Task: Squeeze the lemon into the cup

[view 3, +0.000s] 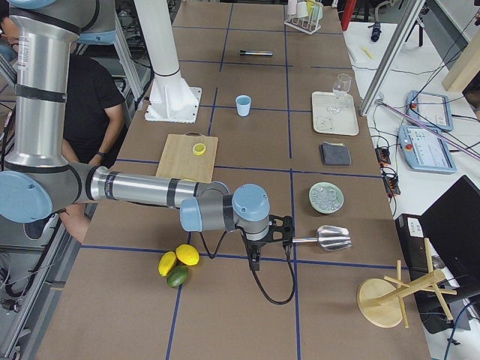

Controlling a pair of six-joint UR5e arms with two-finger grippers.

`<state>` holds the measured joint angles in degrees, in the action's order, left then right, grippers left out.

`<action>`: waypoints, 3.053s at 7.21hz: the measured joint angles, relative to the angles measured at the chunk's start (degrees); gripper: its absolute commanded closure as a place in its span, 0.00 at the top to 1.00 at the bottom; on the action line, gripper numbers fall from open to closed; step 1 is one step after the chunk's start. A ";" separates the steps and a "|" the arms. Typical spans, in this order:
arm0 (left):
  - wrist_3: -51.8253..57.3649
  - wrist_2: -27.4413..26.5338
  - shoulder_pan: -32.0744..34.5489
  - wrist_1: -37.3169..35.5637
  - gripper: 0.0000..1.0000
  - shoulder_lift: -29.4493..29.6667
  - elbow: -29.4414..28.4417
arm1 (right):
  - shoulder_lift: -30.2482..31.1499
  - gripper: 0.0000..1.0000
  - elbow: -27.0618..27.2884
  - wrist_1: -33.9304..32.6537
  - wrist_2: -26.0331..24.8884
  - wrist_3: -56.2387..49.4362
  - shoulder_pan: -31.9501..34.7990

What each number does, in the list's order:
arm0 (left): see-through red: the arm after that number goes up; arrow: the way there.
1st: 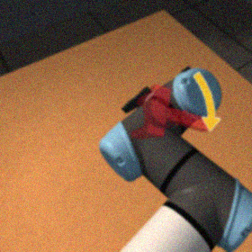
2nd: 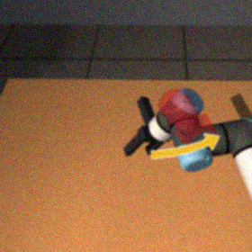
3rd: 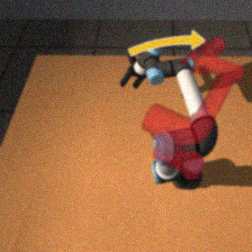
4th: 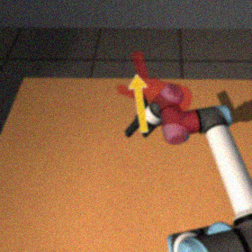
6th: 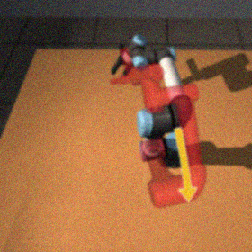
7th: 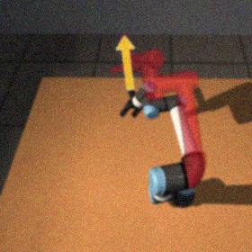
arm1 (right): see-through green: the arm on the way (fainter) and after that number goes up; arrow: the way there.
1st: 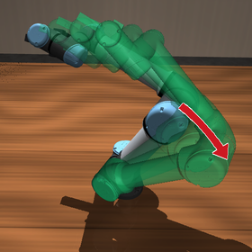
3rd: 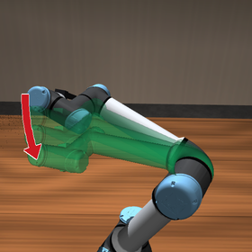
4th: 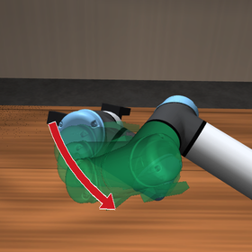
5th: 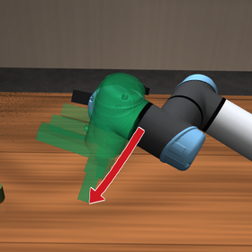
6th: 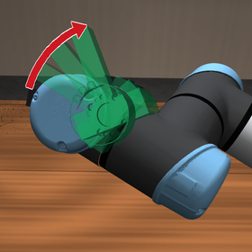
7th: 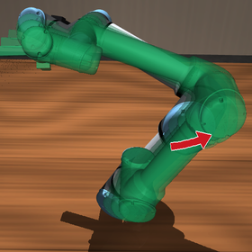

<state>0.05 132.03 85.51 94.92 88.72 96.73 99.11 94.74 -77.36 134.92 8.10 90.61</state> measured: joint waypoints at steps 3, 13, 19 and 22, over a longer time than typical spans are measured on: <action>7.10 0.03 2.59 -7.31 1.00 0.56 -0.54 | 0.06 1.00 -0.08 0.04 2.73 0.03 0.00; 6.16 0.71 3.00 -7.30 1.00 0.75 -2.43 | 0.05 1.00 2.82 -0.48 4.61 3.67 0.19; -1.99 0.78 3.00 -6.86 1.00 0.84 -2.10 | 0.27 1.00 2.61 -0.43 4.55 3.94 0.18; -2.24 0.78 3.00 -6.85 1.00 0.88 -2.02 | 0.36 1.00 2.49 -0.43 4.65 3.94 0.18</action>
<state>-2.19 132.80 88.51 88.07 89.60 94.72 99.46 97.23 -77.78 139.57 12.04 90.79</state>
